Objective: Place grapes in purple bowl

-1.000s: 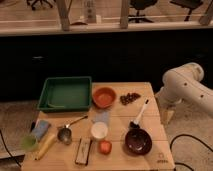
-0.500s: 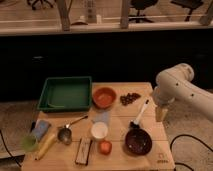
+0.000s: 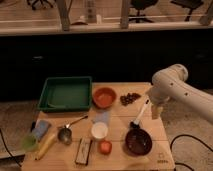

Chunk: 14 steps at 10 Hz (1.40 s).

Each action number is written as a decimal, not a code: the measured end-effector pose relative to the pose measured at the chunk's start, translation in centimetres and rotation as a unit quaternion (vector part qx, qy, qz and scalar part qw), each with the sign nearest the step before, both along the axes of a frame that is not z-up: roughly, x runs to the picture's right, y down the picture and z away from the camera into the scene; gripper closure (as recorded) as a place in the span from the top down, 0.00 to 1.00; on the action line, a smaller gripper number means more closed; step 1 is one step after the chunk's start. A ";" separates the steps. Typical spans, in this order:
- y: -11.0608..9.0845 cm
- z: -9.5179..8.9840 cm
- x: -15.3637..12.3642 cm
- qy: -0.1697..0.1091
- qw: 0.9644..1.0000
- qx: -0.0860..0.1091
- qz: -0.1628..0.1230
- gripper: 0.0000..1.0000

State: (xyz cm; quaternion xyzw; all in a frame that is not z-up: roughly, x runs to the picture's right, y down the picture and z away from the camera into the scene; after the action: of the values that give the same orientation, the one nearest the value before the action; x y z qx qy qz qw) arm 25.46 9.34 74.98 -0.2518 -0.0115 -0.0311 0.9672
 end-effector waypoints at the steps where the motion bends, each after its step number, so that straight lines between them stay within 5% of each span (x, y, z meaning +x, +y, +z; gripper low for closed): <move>1: -0.2 0.4 -0.1 -0.003 1.000 0.002 -0.001 0.80; 14: -3.3 5.4 -1.7 -0.037 0.999 0.033 0.001 0.80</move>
State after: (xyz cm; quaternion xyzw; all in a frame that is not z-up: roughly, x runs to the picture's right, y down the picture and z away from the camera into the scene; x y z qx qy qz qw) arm 23.76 6.05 80.34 -0.2188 -0.0465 -0.0394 0.9739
